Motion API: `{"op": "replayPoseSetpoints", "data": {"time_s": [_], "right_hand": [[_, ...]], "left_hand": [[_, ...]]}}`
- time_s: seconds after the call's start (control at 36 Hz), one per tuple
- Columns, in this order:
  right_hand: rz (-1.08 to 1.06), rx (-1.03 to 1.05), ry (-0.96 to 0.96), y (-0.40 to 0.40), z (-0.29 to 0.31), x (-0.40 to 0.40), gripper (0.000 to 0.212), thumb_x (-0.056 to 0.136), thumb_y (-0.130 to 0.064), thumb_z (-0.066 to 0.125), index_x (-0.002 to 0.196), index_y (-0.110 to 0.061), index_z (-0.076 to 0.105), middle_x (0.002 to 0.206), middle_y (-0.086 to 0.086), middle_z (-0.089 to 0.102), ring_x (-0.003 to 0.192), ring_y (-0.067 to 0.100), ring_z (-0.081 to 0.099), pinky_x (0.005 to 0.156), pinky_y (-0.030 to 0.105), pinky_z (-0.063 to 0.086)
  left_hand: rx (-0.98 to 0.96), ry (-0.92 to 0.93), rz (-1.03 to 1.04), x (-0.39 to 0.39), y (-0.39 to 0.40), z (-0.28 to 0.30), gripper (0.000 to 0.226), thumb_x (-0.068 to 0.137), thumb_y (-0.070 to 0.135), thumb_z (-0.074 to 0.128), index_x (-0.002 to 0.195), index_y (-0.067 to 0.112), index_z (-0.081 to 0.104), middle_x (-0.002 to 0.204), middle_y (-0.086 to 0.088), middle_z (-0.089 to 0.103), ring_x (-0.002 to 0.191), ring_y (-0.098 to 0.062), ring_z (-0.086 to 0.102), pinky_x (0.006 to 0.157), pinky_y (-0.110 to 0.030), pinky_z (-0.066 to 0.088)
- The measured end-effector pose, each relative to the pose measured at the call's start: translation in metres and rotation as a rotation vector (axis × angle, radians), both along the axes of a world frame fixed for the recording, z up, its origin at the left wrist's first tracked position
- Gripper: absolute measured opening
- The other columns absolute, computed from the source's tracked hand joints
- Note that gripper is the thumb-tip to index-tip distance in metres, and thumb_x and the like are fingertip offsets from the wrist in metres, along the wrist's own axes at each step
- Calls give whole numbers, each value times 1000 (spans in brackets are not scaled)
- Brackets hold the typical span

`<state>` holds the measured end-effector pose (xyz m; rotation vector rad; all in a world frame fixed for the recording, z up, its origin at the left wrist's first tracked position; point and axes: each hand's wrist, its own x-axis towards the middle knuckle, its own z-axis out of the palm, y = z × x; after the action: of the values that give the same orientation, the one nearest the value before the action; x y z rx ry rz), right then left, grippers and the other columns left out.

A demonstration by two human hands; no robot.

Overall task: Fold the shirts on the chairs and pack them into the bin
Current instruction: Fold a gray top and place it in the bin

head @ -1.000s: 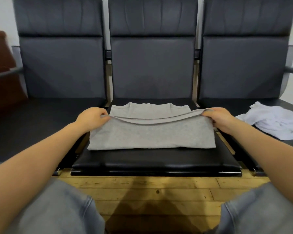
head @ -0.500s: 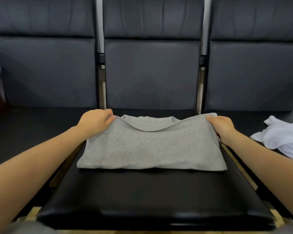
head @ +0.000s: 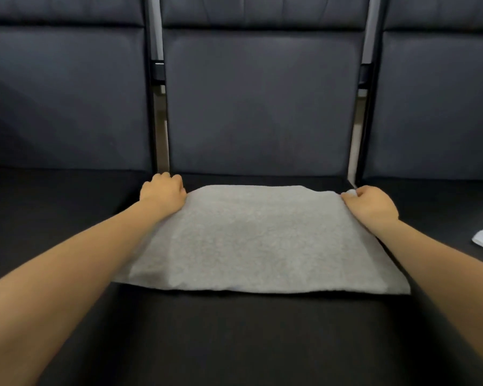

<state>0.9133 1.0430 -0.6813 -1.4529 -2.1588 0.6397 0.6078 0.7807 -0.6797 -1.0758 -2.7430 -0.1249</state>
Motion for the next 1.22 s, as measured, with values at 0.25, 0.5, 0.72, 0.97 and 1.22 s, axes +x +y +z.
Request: {"op": "replayPoseSetpoints", "data": {"time_s": [0.25, 0.5, 0.72, 0.97, 1.22], "right_hand": [[10, -106, -41, -29, 16, 18, 65, 87, -57, 56, 117, 0, 57, 94, 8, 62, 74, 21, 55, 55, 32, 37], [132, -203, -177, -84, 25, 50, 60, 75, -61, 70, 109, -14, 56, 107, 3, 56, 100, 24, 55, 80, 35, 45], [26, -517, 296, -101, 28, 50, 43, 88, -26, 68, 123, -4, 56, 120, 11, 59, 107, 30, 57, 94, 41, 47], [-13, -792, 597, -107, 52, 86, 14, 92, -23, 58, 87, -12, 64, 99, 10, 65, 90, 30, 62, 87, 42, 50], [234, -548, 637, -146, 80, 35, 29, 90, -16, 57, 118, -8, 57, 112, 15, 64, 102, 29, 63, 95, 42, 51]], "left_hand": [[220, 73, 23, 43, -18, 1, 36, 102, 32, 38, 129, 12, 50, 127, -14, 48, 118, -32, 43, 93, -45, 37], [248, -98, -101, 115, -39, -1, 40, 99, 33, 37, 129, 11, 53, 128, -15, 52, 120, -33, 45, 98, -43, 36], [28, -181, -84, 144, -59, -20, 52, 99, 48, 32, 148, 30, 31, 154, -2, 29, 141, -24, 25, 116, -45, 17], [44, -230, -256, 158, -70, -12, 44, 101, 43, 36, 141, 28, 44, 144, -2, 43, 132, -25, 37, 109, -42, 31], [211, -270, -298, 146, -77, -5, 29, 98, 29, 45, 119, 22, 63, 113, 2, 62, 104, -15, 56, 89, -33, 48]]}}
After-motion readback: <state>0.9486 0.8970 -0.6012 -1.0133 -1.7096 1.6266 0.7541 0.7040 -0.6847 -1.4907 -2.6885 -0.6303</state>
